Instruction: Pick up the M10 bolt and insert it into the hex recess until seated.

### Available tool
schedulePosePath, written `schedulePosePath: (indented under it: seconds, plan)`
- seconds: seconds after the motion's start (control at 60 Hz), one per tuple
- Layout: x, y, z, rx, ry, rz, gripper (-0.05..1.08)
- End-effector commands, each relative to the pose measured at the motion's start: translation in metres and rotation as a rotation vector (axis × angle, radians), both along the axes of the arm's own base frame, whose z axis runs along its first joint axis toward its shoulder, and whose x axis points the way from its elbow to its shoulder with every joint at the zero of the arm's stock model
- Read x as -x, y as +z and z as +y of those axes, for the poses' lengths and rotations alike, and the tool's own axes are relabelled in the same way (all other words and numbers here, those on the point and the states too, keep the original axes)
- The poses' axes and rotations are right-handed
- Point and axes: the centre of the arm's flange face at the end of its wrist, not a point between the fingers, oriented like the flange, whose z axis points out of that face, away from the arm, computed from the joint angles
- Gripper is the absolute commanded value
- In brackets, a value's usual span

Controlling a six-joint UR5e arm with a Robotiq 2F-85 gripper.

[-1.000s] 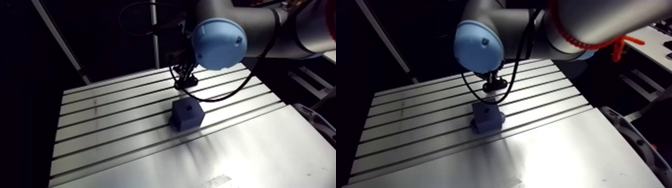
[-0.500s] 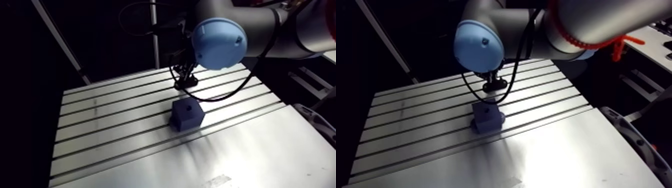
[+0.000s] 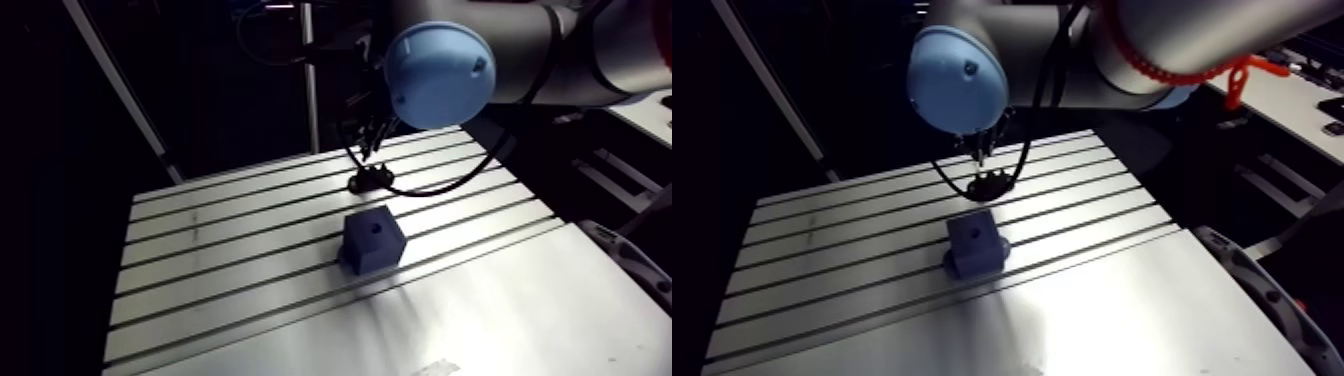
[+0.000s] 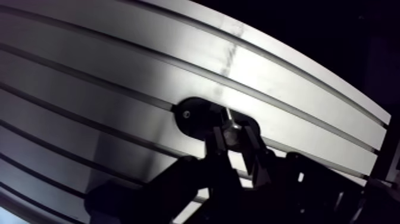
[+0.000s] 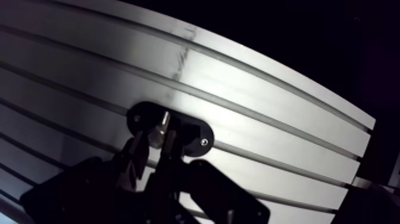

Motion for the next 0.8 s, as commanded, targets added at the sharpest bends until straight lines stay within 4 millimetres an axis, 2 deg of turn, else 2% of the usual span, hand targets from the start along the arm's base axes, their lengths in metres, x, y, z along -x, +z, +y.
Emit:
schedulePosePath:
  seconds: [0.017, 0.05, 0.1, 0.233, 0.267, 0.4, 0.583, 0.8]
  plan:
    - [-0.001, 0.033, 0.000, -0.009, 0.000, 0.022, 0.75]
    - [-0.002, 0.044, 0.000, -0.004, -0.001, 0.013, 0.75]
    - [-0.004, 0.048, -0.001, 0.000, -0.002, 0.002, 0.76]
    - [-0.008, 0.075, -0.001, 0.016, -0.036, -0.027, 0.78]
    - [-0.011, 0.087, -0.002, 0.023, -0.039, -0.047, 0.81]
    - [-0.020, 0.105, -0.003, 0.029, -0.041, -0.074, 0.87]
    - [-0.028, 0.114, 0.000, -0.018, -0.044, -0.135, 0.99]
    - [-0.039, 0.121, -0.006, -0.019, -0.016, -0.180, 1.02]
